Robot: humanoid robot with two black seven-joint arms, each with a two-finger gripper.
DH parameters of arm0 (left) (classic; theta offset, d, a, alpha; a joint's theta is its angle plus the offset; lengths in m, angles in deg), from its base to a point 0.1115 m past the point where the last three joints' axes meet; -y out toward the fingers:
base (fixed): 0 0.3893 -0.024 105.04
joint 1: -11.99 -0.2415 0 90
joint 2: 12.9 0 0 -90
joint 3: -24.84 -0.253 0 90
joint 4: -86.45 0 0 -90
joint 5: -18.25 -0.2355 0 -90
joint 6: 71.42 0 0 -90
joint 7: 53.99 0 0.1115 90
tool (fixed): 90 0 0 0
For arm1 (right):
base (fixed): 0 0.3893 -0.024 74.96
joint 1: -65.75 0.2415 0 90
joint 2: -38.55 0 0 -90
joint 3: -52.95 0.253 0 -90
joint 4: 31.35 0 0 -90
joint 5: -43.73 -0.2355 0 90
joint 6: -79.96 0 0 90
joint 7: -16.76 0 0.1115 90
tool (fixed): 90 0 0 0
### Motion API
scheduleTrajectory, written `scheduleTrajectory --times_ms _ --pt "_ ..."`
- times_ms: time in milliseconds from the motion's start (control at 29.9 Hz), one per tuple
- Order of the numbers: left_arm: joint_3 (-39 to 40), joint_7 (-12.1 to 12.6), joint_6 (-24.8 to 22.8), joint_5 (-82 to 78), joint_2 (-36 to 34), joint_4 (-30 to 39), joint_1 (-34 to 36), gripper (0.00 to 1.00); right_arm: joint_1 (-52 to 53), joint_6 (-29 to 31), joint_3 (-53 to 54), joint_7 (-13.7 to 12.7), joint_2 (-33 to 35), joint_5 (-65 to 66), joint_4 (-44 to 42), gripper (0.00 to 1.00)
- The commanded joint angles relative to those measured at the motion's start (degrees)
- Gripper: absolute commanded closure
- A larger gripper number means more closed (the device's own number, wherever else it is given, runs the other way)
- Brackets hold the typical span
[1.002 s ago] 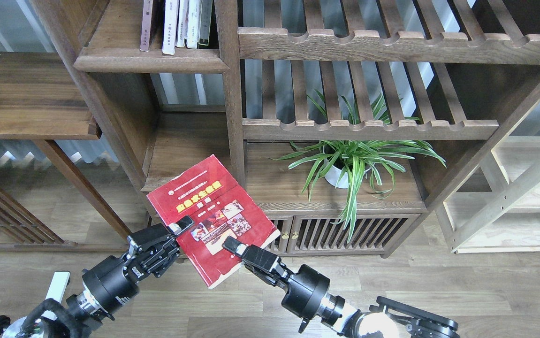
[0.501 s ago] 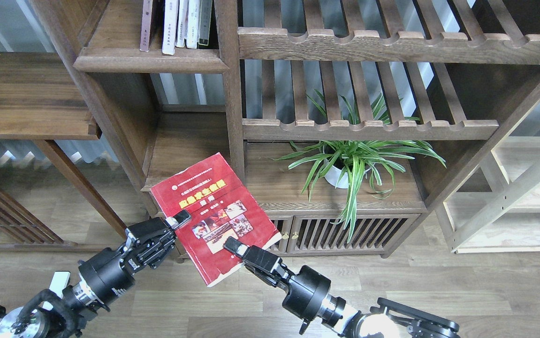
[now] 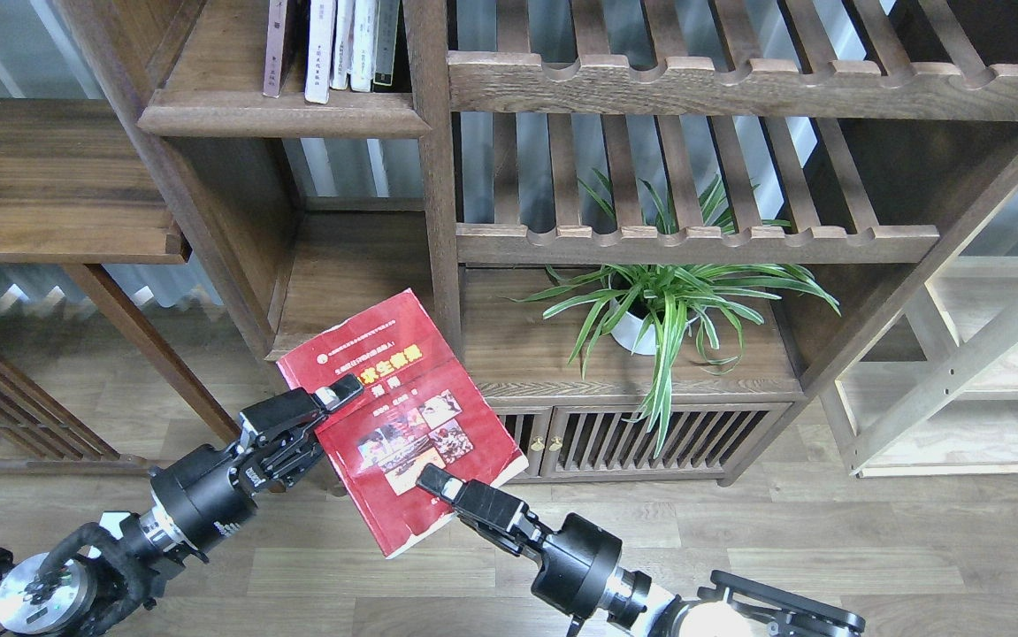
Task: Organize books on shelf
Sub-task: 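Grasp the red book's edge with the left gripper, then release the red book from the right gripper and withdraw it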
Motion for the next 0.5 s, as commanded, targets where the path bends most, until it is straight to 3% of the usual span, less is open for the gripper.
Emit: scheduleTrajectory --times_ms 0,167,334,468 --pt "0.05 0.0 0.0 0.0 -0.83 0.04 -0.23 0.87 0.04 0.0 0.42 0.03 -0.11 0.02 0.01 0.96" --pt "0.05 0.0 0.0 -0.09 -2.67 -0.05 -0.58 0.96 0.04 0.0 0.95 0.03 -0.02 0.02 0.01 0.96" --pt "0.14 0.0 0.0 -2.02 -3.99 -0.05 -0.84 0.98 -0.13 0.0 1.65 0.38 -0.11 0.1 -0.17 0.92" --pt "1.11 0.0 0.0 -5.0 -4.0 -0.05 -0.76 0.98 -0.22 0.0 4.2 0.38 -0.11 0.54 -1.66 0.59"
